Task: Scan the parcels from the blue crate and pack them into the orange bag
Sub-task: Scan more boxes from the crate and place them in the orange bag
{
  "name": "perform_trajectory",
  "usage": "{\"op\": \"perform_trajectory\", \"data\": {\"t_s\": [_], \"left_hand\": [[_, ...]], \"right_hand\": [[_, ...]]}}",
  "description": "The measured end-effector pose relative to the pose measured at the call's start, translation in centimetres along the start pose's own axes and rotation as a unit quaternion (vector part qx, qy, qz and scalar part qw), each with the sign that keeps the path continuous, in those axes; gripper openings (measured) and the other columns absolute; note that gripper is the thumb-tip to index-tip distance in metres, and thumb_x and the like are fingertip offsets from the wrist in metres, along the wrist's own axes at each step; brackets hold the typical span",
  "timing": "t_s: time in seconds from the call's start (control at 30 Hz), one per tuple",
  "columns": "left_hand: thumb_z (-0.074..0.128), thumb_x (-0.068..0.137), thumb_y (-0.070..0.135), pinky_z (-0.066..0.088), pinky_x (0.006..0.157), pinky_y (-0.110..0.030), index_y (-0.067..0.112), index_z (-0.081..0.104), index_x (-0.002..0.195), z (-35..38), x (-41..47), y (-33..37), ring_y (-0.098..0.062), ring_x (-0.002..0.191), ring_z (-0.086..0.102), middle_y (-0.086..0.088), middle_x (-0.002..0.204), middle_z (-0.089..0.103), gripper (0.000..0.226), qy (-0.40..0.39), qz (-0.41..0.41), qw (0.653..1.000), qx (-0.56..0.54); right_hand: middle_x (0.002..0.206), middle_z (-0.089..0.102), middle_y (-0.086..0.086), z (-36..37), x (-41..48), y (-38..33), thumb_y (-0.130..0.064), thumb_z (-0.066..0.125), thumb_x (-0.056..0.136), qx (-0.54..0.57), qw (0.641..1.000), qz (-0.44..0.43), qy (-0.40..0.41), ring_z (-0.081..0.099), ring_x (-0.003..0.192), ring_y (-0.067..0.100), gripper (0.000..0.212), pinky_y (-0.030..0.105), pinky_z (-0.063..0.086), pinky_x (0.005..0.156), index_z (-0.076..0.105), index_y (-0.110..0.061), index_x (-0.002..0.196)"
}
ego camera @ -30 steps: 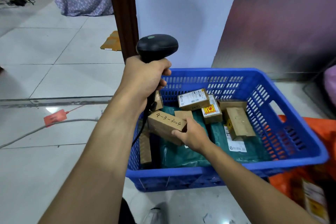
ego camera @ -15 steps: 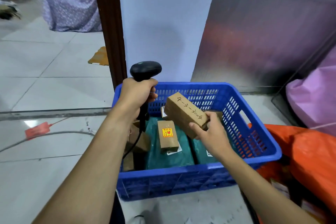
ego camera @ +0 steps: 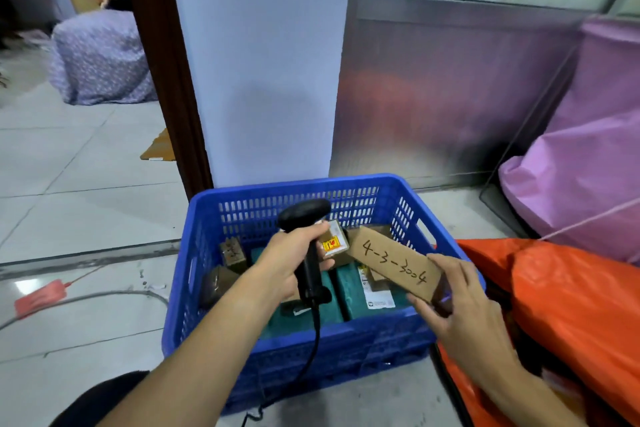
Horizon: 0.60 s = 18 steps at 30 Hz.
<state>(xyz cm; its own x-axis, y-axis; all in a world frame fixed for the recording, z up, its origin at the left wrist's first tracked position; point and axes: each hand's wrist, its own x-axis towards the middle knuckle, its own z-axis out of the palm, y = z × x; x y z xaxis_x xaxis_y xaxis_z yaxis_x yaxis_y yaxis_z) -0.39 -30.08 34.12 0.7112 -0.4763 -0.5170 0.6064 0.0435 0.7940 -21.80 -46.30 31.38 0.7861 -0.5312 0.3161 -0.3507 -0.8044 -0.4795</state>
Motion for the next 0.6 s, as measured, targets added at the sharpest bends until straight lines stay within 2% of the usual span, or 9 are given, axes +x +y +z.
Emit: {"op": "perform_trajectory", "data": {"t_s": [0.07, 0.13, 0.2, 0.3, 0.43, 0.53, 0.6], "left_hand": [[0.083, 0.088, 0.024, 0.061, 0.057, -0.031, 0.007, 0.072, 0.089, 0.7, 0.0, -0.9, -0.011, 0.048, 0.06, -0.004, 0.066, 0.062, 0.02, -0.013, -0.007, 1.0, 0.024], [0.082, 0.088, 0.029, 0.057, 0.056, -0.028, 0.009, 0.071, 0.084, 1.3, -0.2, -1.1, -0.012, 0.051, 0.056, -0.004, 0.071, 0.059, 0.024, -0.034, -0.011, 0.999, 0.033], [0.08, 0.09, 0.03, 0.056, 0.057, -0.028, 0.01, 0.071, 0.083, 1.7, -0.1, -1.3, -0.013, 0.052, 0.056, -0.004, 0.073, 0.059, 0.023, -0.046, -0.016, 0.999, 0.021], [0.075, 0.094, 0.026, 0.062, 0.059, -0.033, 0.008, 0.073, 0.092, 2.2, -0.1, -1.2, -0.014, 0.052, 0.059, -0.006, 0.074, 0.063, 0.018, -0.05, -0.031, 0.998, 0.009], [0.075, 0.094, 0.036, 0.063, 0.056, -0.034, 0.009, 0.077, 0.104, 2.6, 0.0, -1.5, -0.019, 0.054, 0.065, -0.01, 0.071, 0.072, 0.028, -0.039, -0.048, 0.998, 0.014], [0.078, 0.088, 0.046, 0.056, 0.049, -0.031, 0.011, 0.078, 0.108, 2.7, -0.1, -1.2, -0.018, 0.051, 0.06, -0.007, 0.069, 0.068, 0.041, -0.055, -0.046, 0.997, 0.014], [0.078, 0.087, 0.05, 0.048, 0.045, -0.027, 0.017, 0.081, 0.106, 2.5, -0.2, -0.8, -0.015, 0.046, 0.051, -0.003, 0.07, 0.066, 0.039, -0.068, -0.027, 0.997, 0.013]], "right_hand": [[0.13, 0.05, -0.013, -0.7, 0.2, 0.1, -0.038, 0.084, 0.078, -0.004, 1.0, -0.025, 0.01, 0.058, 0.078, 0.0, 0.067, 0.009, 0.031, 0.05, 0.047, -0.037, 0.134], [0.141, 0.048, -0.01, -1.1, 0.7, -0.1, -0.035, 0.084, 0.079, -0.013, 0.999, -0.051, 0.008, 0.064, 0.088, 0.009, 0.07, 0.008, 0.031, 0.053, 0.047, -0.034, 0.139], [0.148, 0.043, -0.007, -1.4, 0.9, 0.0, -0.033, 0.083, 0.08, -0.024, 0.998, -0.055, 0.01, 0.068, 0.086, 0.013, 0.072, 0.008, 0.033, 0.052, 0.045, -0.035, 0.141], [0.154, 0.038, -0.007, -1.4, 0.5, 0.4, -0.031, 0.081, 0.082, -0.001, 0.997, -0.069, 0.021, 0.069, 0.082, 0.013, 0.07, 0.011, 0.042, 0.053, 0.043, -0.038, 0.14], [0.159, 0.032, -0.008, -1.0, 0.6, 0.8, -0.027, 0.081, 0.083, 0.031, 0.996, -0.082, 0.028, 0.068, 0.081, 0.011, 0.07, 0.004, 0.038, 0.056, 0.042, -0.039, 0.14], [0.16, 0.032, -0.005, -0.8, 0.7, 0.6, -0.024, 0.082, 0.082, 0.055, 0.994, -0.09, 0.04, 0.062, 0.09, 0.003, 0.068, -0.002, 0.037, 0.056, 0.043, -0.036, 0.137], [0.161, 0.03, -0.008, -0.9, 0.7, 0.5, -0.025, 0.082, 0.084, 0.078, 0.992, -0.09, 0.05, 0.063, 0.096, 0.005, 0.063, -0.003, 0.041, 0.061, 0.046, -0.037, 0.134]]}}
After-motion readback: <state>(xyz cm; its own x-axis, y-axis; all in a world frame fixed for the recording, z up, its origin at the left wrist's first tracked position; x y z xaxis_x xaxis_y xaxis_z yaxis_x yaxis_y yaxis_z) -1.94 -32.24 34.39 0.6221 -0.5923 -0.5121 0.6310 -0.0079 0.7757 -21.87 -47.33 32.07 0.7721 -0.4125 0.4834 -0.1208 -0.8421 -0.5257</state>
